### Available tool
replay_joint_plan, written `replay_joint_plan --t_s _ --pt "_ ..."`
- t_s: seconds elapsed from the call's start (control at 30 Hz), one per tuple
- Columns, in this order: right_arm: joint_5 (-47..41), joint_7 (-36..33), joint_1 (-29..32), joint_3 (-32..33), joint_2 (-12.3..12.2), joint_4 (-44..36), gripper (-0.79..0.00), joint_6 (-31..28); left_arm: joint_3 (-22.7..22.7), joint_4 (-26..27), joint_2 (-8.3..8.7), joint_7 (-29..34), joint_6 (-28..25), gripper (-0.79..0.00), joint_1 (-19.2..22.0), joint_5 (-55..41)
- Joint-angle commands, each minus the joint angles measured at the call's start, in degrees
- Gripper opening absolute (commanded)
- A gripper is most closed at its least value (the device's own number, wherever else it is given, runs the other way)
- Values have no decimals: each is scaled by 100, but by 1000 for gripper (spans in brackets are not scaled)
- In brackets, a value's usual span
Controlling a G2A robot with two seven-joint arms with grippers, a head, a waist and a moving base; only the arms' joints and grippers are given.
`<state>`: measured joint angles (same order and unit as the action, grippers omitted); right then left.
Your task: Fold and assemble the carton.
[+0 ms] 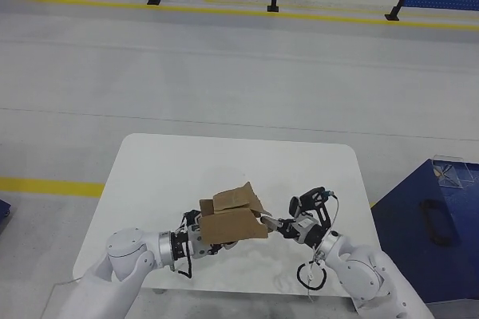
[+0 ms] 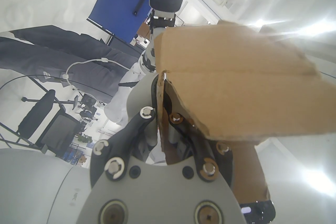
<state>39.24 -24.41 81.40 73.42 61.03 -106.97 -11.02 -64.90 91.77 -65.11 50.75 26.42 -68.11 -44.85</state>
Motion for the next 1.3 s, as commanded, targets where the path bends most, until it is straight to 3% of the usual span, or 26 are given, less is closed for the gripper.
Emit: replay_joint_plan --t_s 0.0,0.47,0.93,1.27 --pt "111 37 -35 -89 17 26 0 104 13 70 10 102 -100 -785 -34 53" --pt "-33 131 -210 -442 121 237 0 171 108 317 68 504 -458 -785 -165 366" --pt "-684 692 395 529 51 -471 0 -294 211 112 61 373 -501 -785 -62 360" --pt "-506 221 201 92 98 -413 0 -118 213 289 94 296 -898 -785 -122 768"
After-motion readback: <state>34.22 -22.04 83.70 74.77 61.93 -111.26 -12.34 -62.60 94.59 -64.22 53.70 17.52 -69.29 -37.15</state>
